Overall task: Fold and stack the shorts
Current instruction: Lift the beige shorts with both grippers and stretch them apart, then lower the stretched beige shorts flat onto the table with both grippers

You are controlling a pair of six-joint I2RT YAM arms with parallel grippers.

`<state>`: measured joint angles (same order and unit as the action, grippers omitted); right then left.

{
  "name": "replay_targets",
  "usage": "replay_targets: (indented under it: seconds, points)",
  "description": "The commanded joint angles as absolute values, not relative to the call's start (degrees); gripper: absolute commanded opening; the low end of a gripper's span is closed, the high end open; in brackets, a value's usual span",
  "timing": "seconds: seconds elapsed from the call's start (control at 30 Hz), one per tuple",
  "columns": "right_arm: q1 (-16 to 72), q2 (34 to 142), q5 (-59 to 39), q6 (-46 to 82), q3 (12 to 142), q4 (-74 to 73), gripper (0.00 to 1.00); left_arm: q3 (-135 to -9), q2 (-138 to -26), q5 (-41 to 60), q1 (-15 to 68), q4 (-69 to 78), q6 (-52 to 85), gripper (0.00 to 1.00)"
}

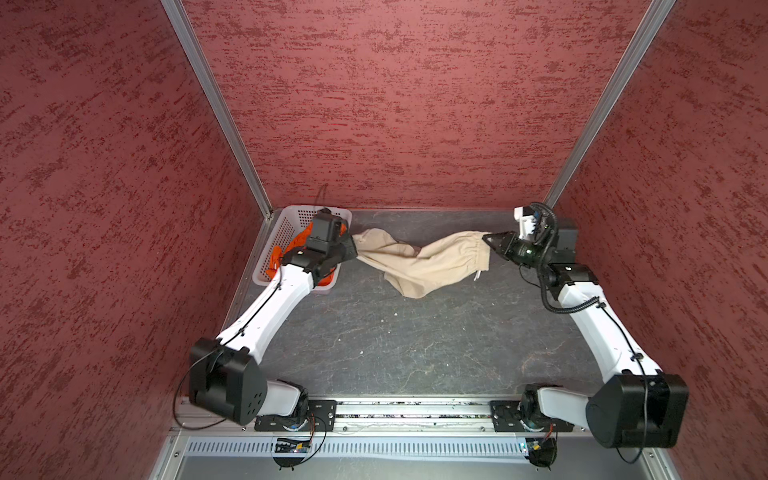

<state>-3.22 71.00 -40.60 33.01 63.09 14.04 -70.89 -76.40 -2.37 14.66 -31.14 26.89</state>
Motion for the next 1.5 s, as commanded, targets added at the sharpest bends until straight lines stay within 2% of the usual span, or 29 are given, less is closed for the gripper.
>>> replay_targets:
  seconds: [0.0,0.17,0.33,0.6,0.73,0.87,0.93,1.0,1.1,1.3,1.47]
  points:
    - [-7.0,69.7,-44.5,35.6,69.0,10.2,0.00,-73.6,-71.3,1.8,9.7,-35.4,24.9,0.00]
    - [-8.2,72.7,-44.2,37.0,76.2,16.6,0.00,-78.5,-67.0,6.2,5.1,-38.7,23.2,0.00]
    - [-8.1,71.4,-45.1,39.4,75.2,15.7,0.00,-78.9,-64.8,10.3,4.5,-36.5,24.5,0.00]
    - [-5.3,76.2,-46.3,42.2,79.8,12.9,0.00,-82.1,-72.9,13.8,6.3,-29.8,25.6,0.00]
    - [-4.3,82.9,-47.2,42.1,90.6,12.0,0.00,-91.4,-80.2,14.0,6.9,-27.2,23.2,0.00]
    - [-4.3,92.0,-48.5,40.1,109.3,16.7,0.00,-106.3,-86.6,14.5,6.8,-29.5,20.8,0.00]
    - [-4.6,93.6,-48.4,37.6,117.1,21.1,0.00,-109.5,-86.7,14.2,7.0,-29.3,20.6,0.00]
    - [-5.6,92.9,-48.6,36.2,119.1,23.3,0.00,-108.4,-84.6,13.8,7.0,-28.1,20.9,0.00]
    - [-7.4,87.1,-49.1,36.5,108.8,21.4,0.00,-99.6,-78.6,12.7,7.6,-25.3,21.6,0.00]
    - [-11.5,72.3,-53.3,41.6,69.8,13.4,0.00,-71.7,-66.6,12.0,9.3,-24.0,27.2,0.00]
    - [-13.6,68.3,-50.3,36.8,51.7,24.0,0.00,-52.0,-61.3,10.2,16.1,-23.5,33.0,0.00]
